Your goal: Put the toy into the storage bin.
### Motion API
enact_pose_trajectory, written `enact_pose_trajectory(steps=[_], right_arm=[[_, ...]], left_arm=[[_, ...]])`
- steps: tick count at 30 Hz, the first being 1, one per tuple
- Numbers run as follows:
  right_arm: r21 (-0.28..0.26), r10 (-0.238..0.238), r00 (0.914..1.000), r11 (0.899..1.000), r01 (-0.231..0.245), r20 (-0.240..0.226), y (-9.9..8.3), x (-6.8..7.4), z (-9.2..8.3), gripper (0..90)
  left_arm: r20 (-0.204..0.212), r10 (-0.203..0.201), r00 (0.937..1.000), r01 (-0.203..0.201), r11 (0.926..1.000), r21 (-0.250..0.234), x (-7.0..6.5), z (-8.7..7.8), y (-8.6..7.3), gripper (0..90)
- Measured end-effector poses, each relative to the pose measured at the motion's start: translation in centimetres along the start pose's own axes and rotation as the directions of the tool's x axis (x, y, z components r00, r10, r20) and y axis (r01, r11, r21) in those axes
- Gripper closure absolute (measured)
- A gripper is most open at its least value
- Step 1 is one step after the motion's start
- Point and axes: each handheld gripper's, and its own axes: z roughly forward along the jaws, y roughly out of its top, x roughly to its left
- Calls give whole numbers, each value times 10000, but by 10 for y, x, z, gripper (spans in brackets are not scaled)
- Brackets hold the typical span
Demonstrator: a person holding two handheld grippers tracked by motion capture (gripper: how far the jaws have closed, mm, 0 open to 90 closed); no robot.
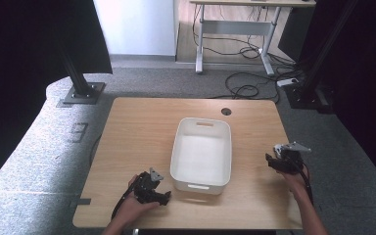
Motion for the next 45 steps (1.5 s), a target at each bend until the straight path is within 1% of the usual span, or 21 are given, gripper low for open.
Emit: enact_pose_trajectory(steps=[6, 13, 19, 31, 33, 40, 45], right_arm=[[-86, 77, 10000, 9999, -76, 18, 1, -3, -1, 309], [-238, 337, 9994, 9991, -339, -94, 5, -6, -1, 310], [-288, 426, 9991, 9987, -428, -61, 6, -11, 1, 313], [-415, 637, 9980, 9971, -635, 21, 7, -19, 0, 316], [-415, 618, 9981, 9972, -617, 32, 7, -20, 0, 316], [-429, 278, 9995, 9987, -272, 144, 11, -19, 0, 317], [-419, 258, 9995, 9988, -251, 166, 12, -19, 0, 317]], left_arm=[[9, 17, 10000, -17, 10000, 5, 0, 0, 0, 108], [74, -67, 9999, 67, 10000, -3, 0, 0, 0, 108], [68, -96, 9999, 96, 10000, -9, 0, 0, 0, 107], [98, -108, 9999, 108, 9999, 0, 1, 0, 0, 107], [110, -99, 9999, 99, 10000, 2, 1, 1, 0, 106], [98, -96, 9999, 96, 10000, 4, 1, 0, 0, 107], [101, -98, 9999, 98, 10000, 6, 1, 0, 0, 106]])
